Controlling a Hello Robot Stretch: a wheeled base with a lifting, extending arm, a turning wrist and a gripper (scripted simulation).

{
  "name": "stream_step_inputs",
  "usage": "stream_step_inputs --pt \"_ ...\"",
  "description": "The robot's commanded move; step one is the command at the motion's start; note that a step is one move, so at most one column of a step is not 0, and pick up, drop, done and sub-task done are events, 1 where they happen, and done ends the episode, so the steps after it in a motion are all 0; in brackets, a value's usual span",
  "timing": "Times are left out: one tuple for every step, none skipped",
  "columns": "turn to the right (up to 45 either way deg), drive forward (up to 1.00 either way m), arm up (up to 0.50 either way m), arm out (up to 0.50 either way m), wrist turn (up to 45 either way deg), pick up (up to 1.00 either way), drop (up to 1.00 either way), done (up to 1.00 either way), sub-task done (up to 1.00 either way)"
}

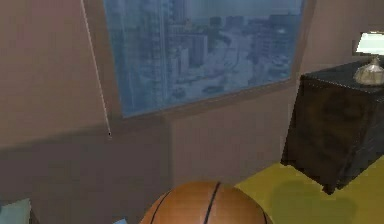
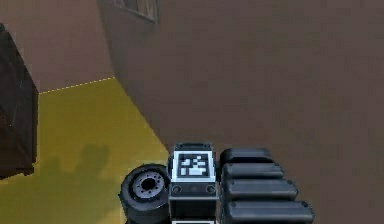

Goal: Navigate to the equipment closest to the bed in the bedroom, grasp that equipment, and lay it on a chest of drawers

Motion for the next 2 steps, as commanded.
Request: stream_step_inputs --pt "45.0 0.00 0.00 0.00 0.0 0.00 0.00 0.00 0.00" --pt "9.0 0.00 0.00 0.00 0.0 0.00 0.00 0.00 0.00"
